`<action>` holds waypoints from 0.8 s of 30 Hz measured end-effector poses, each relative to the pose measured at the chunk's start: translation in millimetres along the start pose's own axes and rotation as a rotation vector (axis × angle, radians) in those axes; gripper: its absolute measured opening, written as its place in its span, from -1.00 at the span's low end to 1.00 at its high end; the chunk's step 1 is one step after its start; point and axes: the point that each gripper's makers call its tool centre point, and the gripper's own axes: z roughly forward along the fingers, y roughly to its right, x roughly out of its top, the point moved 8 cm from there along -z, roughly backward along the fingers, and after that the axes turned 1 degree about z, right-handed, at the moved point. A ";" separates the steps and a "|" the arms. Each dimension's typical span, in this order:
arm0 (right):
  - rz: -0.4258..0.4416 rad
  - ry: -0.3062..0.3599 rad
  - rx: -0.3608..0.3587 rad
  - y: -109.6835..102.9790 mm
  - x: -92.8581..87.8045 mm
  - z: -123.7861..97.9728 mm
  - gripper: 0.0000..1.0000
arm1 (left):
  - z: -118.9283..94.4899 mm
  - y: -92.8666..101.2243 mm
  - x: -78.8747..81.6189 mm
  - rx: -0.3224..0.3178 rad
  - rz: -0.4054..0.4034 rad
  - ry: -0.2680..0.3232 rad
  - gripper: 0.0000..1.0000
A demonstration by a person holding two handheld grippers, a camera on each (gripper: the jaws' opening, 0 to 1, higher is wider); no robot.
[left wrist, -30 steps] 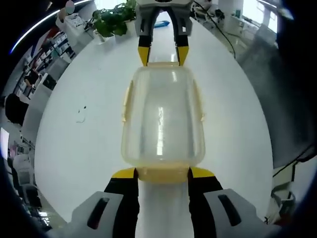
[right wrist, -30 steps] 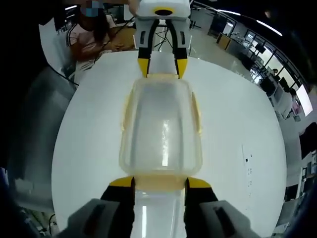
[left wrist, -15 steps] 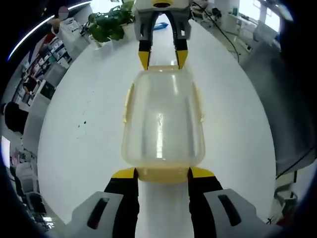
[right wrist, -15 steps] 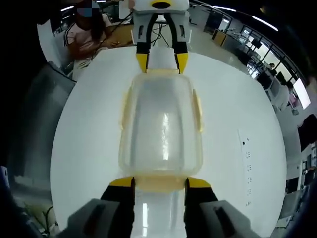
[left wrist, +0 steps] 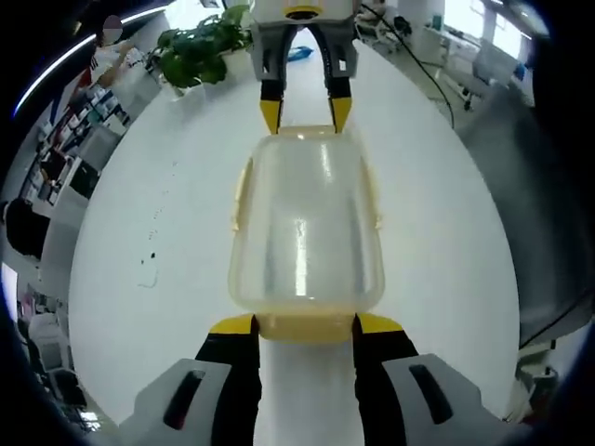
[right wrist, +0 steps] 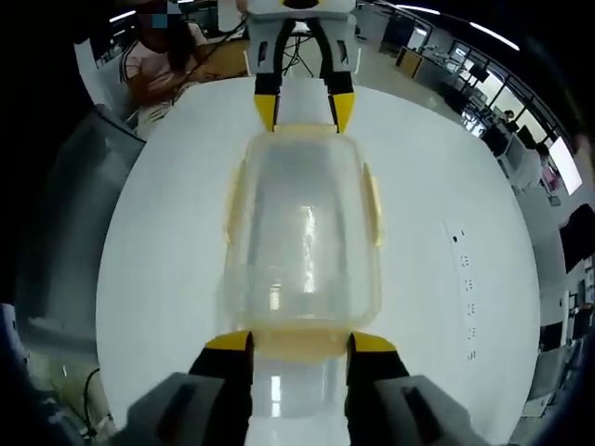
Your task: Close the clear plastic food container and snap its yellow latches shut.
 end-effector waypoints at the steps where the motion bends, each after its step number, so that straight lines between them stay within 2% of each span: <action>1: 0.005 -0.002 0.004 0.2 -1.7 -1.5 -0.28 | 1.4 -0.4 3.2 -0.002 -0.003 0.000 -0.29; 9: 0.007 -0.023 0.001 2.0 -21.5 -12.8 -0.28 | 14.1 -3.1 22.4 -0.009 -0.007 0.010 -0.29; 11: 0.008 -0.025 0.005 1.7 -26.9 -14.9 -0.28 | 18.1 -4.0 27.5 -0.027 -0.015 0.007 -0.29; 15: 0.028 -0.033 0.009 3.1 -40.2 -19.8 -0.28 | 23.4 -8.2 42.1 -0.029 -0.008 0.002 -0.29; 19: 0.040 -0.042 0.023 3.3 -56.5 -23.5 -0.28 | 29.1 -7.8 54.6 -0.033 0.000 0.012 -0.29; 24: 0.027 -0.062 0.030 -0.6 -66.2 -29.6 -0.28 | 39.6 -4.0 66.9 -0.052 -0.017 0.012 -0.29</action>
